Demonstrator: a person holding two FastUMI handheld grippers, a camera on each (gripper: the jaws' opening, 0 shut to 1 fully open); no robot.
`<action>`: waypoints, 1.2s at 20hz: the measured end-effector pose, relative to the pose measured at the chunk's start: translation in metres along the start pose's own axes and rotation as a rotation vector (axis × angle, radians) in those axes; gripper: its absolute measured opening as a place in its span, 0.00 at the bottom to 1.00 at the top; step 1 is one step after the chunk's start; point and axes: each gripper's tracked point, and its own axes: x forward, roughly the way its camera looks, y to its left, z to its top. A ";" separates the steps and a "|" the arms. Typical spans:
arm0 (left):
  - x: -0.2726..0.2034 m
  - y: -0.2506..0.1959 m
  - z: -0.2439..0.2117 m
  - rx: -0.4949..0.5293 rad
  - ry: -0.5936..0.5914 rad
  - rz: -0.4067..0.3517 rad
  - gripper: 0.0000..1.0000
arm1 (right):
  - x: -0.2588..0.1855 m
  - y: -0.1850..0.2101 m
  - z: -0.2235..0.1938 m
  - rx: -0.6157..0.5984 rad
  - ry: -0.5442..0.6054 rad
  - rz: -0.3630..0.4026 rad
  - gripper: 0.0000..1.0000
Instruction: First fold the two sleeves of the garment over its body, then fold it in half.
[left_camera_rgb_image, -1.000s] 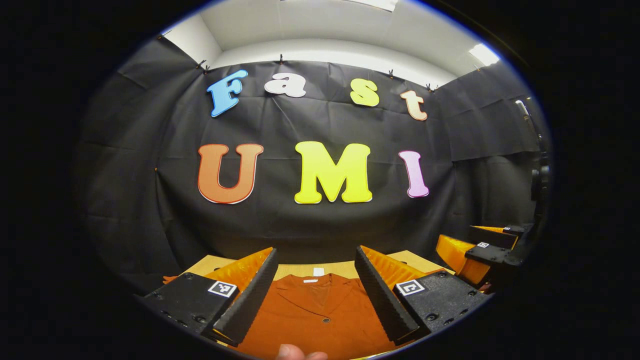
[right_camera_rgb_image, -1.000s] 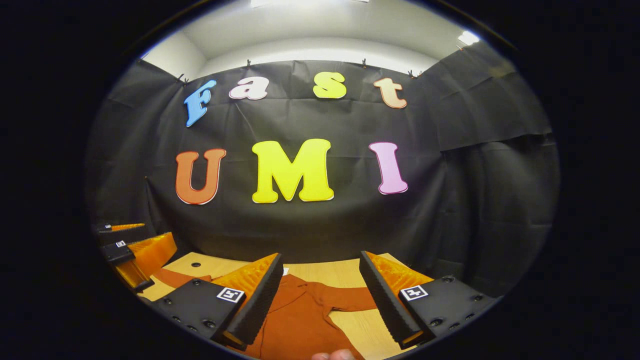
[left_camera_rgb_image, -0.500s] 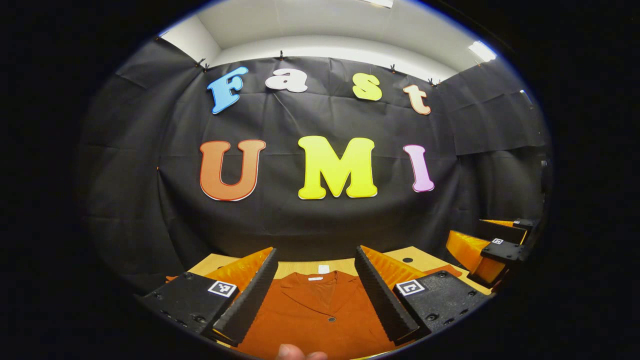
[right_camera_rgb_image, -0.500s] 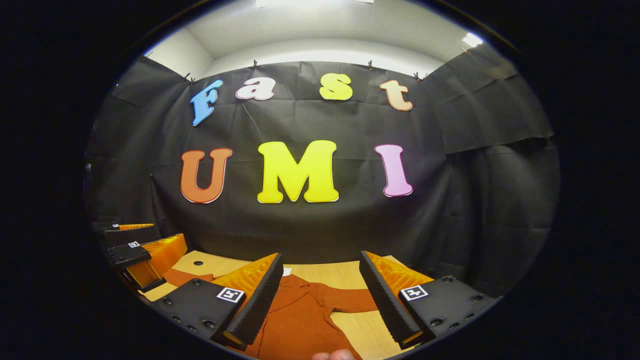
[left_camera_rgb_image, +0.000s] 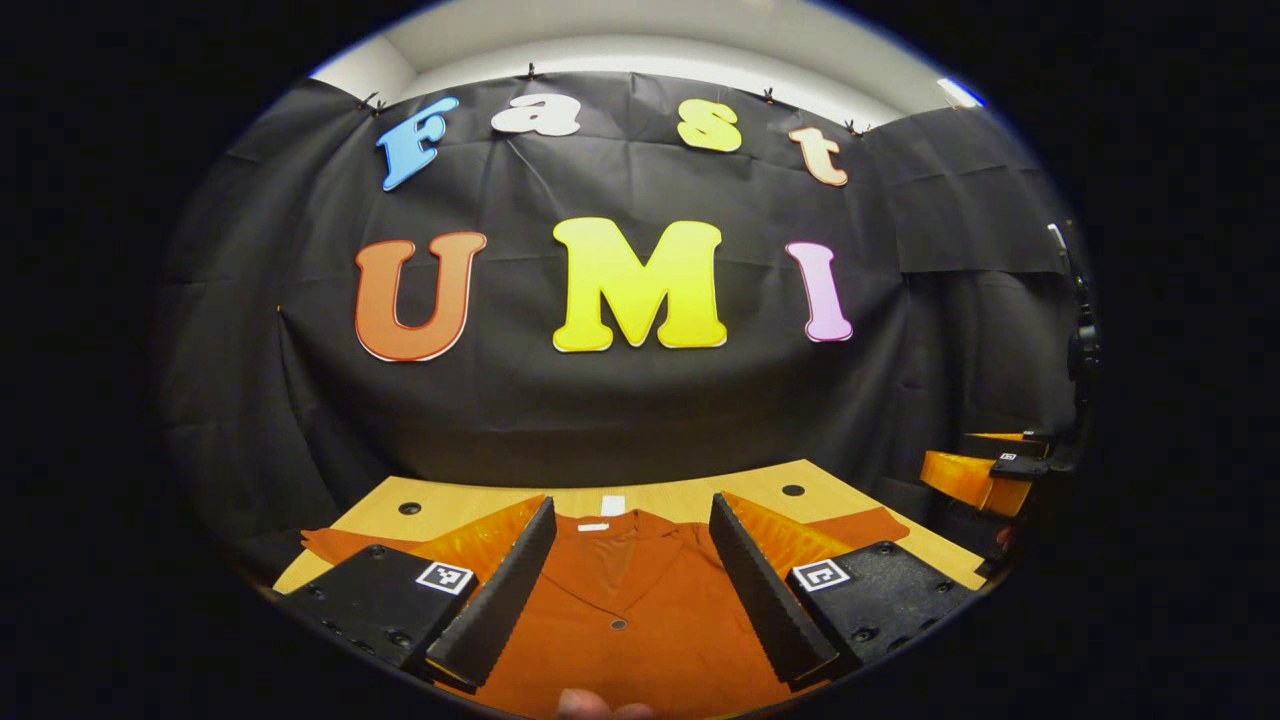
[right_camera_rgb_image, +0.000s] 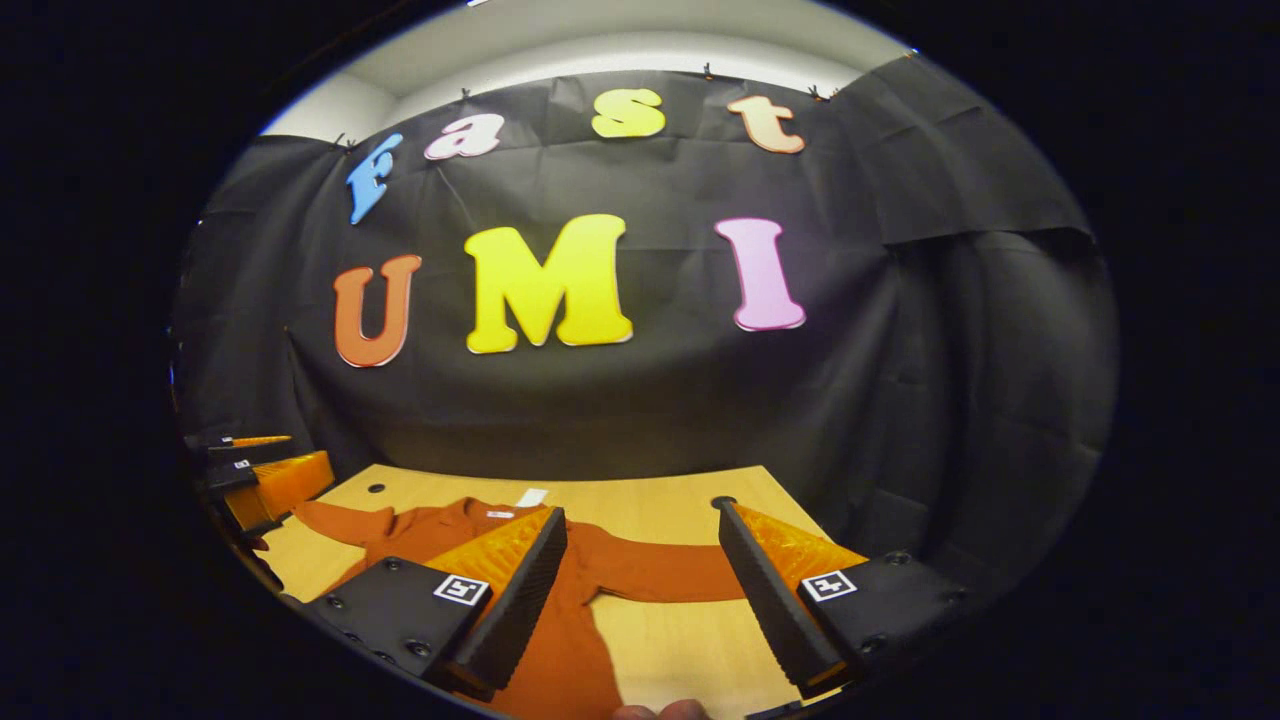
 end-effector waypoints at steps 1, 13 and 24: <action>0.005 -0.008 -0.005 0.002 0.019 0.002 0.99 | 0.011 -0.024 -0.005 0.001 0.025 -0.015 0.97; 0.038 -0.058 -0.037 0.059 0.211 0.104 1.00 | 0.221 -0.244 -0.168 0.030 0.480 -0.026 0.98; 0.058 -0.076 -0.048 0.143 0.290 0.104 0.99 | 0.272 -0.248 -0.221 0.163 0.576 0.051 0.96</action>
